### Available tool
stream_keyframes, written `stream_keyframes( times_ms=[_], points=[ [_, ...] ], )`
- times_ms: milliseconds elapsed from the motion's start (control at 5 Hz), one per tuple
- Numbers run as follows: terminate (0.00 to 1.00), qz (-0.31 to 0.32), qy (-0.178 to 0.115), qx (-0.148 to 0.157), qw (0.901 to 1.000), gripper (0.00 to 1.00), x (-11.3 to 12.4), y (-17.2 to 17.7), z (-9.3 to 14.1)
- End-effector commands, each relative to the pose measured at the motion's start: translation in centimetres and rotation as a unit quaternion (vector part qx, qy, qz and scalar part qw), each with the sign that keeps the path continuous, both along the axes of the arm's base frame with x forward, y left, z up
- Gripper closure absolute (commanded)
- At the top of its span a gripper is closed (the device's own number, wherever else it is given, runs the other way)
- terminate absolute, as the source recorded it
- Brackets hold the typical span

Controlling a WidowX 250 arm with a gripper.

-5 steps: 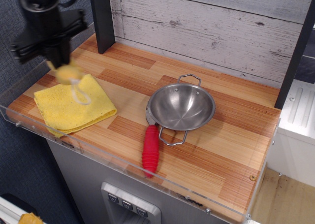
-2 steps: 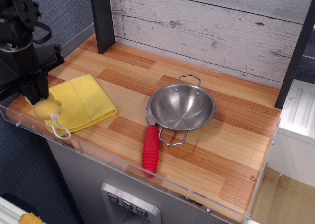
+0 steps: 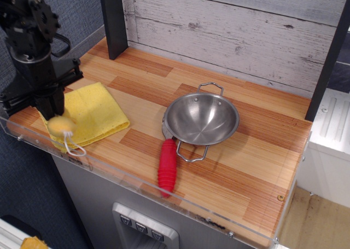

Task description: Put the yellow object on the yellow cloth.

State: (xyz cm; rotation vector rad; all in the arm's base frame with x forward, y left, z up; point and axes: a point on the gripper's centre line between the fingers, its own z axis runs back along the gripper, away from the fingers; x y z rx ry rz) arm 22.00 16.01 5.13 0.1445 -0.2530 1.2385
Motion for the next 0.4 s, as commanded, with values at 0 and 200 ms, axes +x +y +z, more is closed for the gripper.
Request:
stream_keyframes(
  times_ms=[0,200],
  points=[
    [0.00,-0.023,-0.002,0.004,0.9997,1.00,1.20,-0.35,-0.11],
    [0.00,-0.031,0.010,0.008,0.9994,0.00,1.10,-0.49,-0.17]
  ],
)
